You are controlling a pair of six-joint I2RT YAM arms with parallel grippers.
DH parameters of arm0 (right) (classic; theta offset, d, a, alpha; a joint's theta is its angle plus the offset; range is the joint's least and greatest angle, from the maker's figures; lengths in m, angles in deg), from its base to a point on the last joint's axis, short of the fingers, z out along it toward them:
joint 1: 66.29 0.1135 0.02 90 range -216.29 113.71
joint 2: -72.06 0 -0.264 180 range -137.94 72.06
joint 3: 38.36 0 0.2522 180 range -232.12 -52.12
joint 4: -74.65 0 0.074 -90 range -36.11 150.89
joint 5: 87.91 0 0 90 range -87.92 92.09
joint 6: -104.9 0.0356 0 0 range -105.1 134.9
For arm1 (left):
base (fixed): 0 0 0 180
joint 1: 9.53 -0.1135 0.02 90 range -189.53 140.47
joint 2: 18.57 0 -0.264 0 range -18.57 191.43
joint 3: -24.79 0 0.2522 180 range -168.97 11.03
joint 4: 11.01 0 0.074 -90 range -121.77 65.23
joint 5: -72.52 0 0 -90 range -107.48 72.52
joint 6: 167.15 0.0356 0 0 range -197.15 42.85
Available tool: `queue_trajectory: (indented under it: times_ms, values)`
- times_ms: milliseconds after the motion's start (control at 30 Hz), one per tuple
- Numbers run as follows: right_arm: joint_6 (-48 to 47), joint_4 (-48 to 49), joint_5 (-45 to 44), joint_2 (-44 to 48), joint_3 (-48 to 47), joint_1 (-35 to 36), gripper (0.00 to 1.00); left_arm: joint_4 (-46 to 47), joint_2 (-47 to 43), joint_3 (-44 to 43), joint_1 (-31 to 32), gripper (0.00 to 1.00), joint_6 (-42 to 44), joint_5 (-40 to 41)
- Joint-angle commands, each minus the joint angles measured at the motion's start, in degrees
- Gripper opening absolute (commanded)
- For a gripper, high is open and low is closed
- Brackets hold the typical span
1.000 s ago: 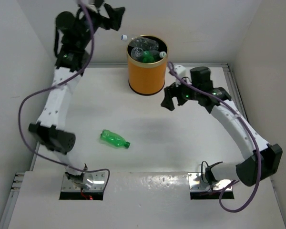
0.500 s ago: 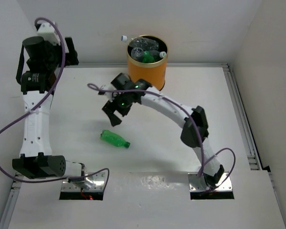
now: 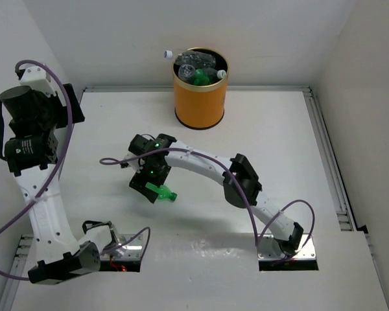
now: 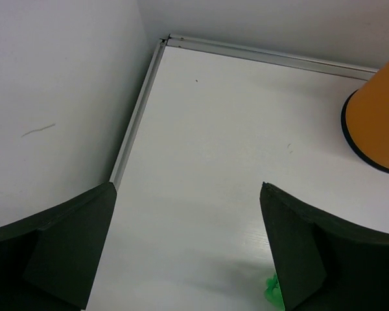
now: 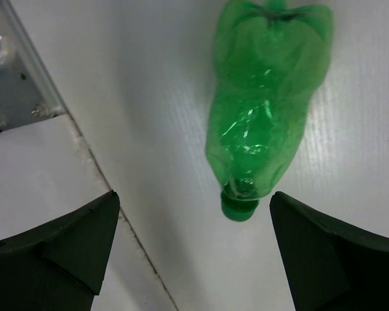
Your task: Put the plastic bottles in the bin
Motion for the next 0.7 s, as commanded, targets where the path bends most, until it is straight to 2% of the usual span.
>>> queue_trajectory:
  times_ms: [0,167,600,667]
  values:
    - [-0.3,3.9,-4.5,-1.1,-2.9,-0.1,0.97,-0.7,1.0,1.0,-2.1,1.0,-2.2,-4.6]
    - [-3.6,6.9,-10.4,-3.1,-4.0,0.5,0.99,0.4,4.0,-0.1,-4.1,1.0,-2.7,-8.6]
    - [-4.5,14.7,-8.8,-7.2,-3.6,1.0,0.99,3.9,7.3,0.4,-4.7,1.0,-3.3,-12.7]
    - [-5.4,15.6,-9.1,-7.8,-3.6,1.1,0.95,4.4,7.3,0.4,-4.7,1.0,-3.8,-12.7]
